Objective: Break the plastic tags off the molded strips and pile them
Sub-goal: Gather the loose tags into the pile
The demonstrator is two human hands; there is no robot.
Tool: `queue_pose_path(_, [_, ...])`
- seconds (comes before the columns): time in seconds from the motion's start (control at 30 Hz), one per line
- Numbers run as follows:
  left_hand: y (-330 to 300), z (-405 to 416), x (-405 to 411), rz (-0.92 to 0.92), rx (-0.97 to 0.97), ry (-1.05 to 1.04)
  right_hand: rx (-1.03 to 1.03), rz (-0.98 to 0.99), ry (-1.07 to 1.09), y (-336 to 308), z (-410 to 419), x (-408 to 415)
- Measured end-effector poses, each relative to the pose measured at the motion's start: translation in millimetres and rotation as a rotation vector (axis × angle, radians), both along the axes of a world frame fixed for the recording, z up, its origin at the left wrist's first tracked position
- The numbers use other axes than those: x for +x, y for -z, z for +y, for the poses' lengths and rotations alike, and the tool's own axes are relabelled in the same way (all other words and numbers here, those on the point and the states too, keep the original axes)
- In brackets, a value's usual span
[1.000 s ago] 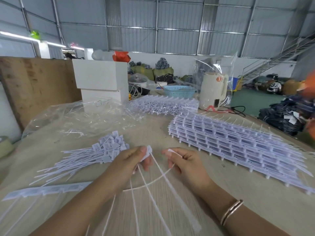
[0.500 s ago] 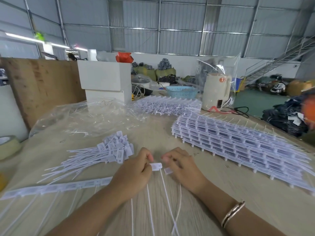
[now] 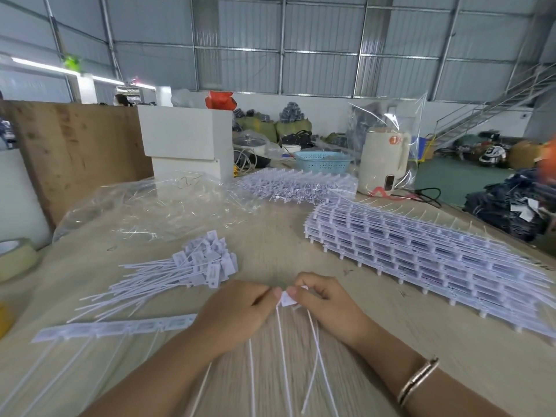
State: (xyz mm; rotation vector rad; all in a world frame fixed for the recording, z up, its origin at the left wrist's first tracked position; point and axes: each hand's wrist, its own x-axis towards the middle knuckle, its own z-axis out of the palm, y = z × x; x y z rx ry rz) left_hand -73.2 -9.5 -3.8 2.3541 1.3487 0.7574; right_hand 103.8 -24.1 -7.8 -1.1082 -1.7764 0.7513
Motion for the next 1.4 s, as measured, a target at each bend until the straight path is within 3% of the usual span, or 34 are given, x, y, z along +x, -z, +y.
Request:
queue_pose_path(0.23, [2,1,1,-0.036,0.09,0.03,-0.067,0.043,-0.078,-1,-3,-1])
queue_pose_path(0.63, [6,3,1,-0.043,0.053,0.063,-0.024,0.053,-0.096,-3,-5,-1])
queue_pose_path(0.93, [-4,0,6,-0.359,-0.15,0.053,0.166,0.024,0.062,-4,-4,-10])
queue_pose_path(1.1, [-16,4,-1,-0.672,-0.248,-0.075,0.108,0.315,0.109,-4,-4,-1])
queue_pose_path(1.2, [-14,3,-5,-0.55,-0.131,-0.038,0.048,0.036,0.216,5,3,1])
queue_pose_path(1.3, [-5,-1,-2,-0.201,-0.028,-0.024,0.061,-0.435,0.449,10,11,-1])
queue_pose_path(1.4, [-1,-1,-1,0.038,0.097,-0.044,-0.026,-0.593,0.493,11,14,-1])
